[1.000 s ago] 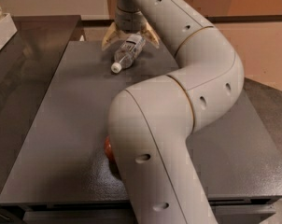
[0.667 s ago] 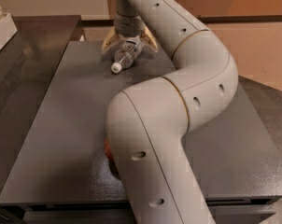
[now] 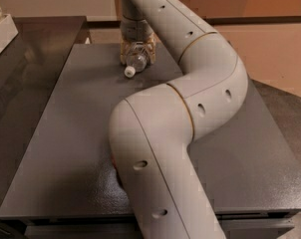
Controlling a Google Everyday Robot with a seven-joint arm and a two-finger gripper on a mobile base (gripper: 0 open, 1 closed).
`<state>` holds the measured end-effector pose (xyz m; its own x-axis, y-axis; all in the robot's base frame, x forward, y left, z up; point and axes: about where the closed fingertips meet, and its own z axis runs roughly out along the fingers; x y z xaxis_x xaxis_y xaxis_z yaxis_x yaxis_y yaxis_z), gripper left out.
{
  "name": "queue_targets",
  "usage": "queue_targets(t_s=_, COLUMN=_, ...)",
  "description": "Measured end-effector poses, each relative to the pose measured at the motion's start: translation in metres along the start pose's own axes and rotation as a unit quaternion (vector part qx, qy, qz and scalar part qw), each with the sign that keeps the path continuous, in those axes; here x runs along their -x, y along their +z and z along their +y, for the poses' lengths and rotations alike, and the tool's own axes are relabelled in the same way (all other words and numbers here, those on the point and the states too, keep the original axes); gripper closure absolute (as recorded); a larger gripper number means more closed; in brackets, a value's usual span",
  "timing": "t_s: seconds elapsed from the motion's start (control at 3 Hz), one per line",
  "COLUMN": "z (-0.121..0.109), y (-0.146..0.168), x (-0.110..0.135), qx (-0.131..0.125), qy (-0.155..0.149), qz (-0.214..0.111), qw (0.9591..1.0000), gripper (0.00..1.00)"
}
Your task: Pick blue plastic bottle
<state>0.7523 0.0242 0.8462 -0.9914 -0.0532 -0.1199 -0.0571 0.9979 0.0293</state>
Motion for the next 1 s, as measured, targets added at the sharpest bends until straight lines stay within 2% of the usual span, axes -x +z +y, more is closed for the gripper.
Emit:
queue_targets(t_s=0.33, z=-0.001, y=-0.007, x=0.002, qx=-0.007, qy=0.001, qz=-0.008, qw=0.9999, gripper=0.64)
queue_targets(t_s=0.67, z=0.002, y=-0.025, x=0.003, qx=-0.013, qy=-0.019, qz=-0.025, qw=0.9994, gripper=0.88)
queue_targets(t_s=1.0, z=0.007, y=-0.055, x=-0.001, qx=-0.012, qy=-0.06, qz=-0.048, qw=0.997, gripper=1.0)
